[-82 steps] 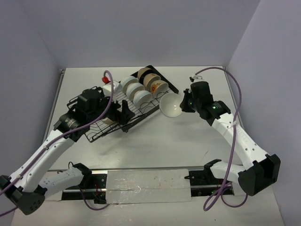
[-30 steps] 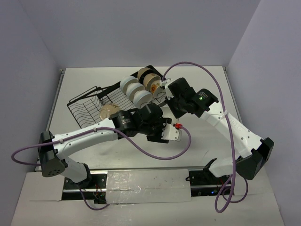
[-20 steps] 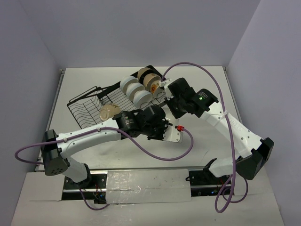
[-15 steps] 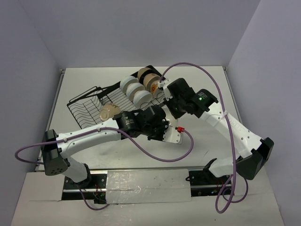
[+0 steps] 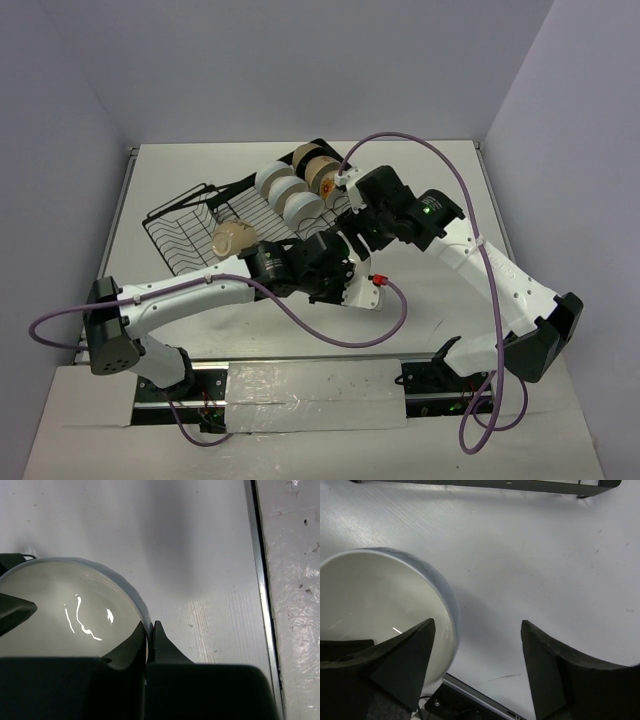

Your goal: Load the bowls into the dish rack

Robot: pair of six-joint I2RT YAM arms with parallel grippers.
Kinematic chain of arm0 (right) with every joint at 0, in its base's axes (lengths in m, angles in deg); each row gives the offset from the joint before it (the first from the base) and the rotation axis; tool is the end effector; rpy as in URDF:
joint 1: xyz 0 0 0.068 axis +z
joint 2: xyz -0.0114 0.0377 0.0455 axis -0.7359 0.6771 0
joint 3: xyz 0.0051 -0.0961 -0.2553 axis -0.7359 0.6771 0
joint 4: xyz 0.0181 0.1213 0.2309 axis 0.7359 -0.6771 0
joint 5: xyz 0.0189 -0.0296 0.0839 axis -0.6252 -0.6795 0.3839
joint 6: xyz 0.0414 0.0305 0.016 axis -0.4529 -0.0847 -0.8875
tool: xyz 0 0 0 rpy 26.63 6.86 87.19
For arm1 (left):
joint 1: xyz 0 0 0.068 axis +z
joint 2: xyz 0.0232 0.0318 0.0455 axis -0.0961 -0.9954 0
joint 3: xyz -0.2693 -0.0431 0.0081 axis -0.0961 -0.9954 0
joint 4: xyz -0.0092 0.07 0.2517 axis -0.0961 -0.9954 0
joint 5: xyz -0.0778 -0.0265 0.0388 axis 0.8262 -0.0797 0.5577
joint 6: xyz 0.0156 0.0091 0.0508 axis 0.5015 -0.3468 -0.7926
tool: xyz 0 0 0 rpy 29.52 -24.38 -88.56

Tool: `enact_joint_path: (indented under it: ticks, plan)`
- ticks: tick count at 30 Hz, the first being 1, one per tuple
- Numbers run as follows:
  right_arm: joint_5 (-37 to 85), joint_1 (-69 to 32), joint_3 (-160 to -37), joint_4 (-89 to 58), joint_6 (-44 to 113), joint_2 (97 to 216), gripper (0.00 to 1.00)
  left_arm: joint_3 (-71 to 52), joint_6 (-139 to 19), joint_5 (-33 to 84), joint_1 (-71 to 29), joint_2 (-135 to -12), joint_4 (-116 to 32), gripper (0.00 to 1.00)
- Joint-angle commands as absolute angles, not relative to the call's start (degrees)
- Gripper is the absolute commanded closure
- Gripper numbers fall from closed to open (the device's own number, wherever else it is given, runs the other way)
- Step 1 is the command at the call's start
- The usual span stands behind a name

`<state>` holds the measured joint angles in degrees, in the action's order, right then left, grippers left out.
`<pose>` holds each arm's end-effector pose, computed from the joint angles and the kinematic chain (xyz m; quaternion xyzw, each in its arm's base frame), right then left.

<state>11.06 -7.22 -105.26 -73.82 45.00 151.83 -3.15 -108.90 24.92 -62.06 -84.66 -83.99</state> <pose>0.2024 0.1667 0.3680 -0.3403 0.8842 0.0606 0.3142 0.1207 -0.3047 0.3215 0.7545 0.5463 -0.1525 0.3301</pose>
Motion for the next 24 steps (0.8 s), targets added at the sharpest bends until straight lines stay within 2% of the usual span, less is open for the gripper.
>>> enact_joint_path:
  ticks: [1,8,13,17,24]
  plan:
    - [10.48,-7.57,-107.79,-71.69,44.83,149.59,0.22,-4.69,-108.24,24.22,-62.08,-79.38,-77.81,1.00]
    - [11.70,-8.35,-111.22,-69.76,42.64,146.79,0.05,-8.91,-102.35,27.90,-58.92,-73.32,-71.48,1.00]
    - [14.17,-9.15,-110.35,-62.12,41.85,140.90,0.01,-12.68,-93.94,34.49,-51.19,-68.57,-66.38,1.00]
    - [12.86,-9.24,-106.05,-51.68,39.84,133.79,0.00,-16.99,-86.01,45.46,-42.05,-63.57,-58.14,1.00]
    - [6.96,-9.41,-96.02,-38.73,39.03,125.07,0.00,-21.83,-72.22,51.80,-28.17,-59.07,-47.07,1.00]
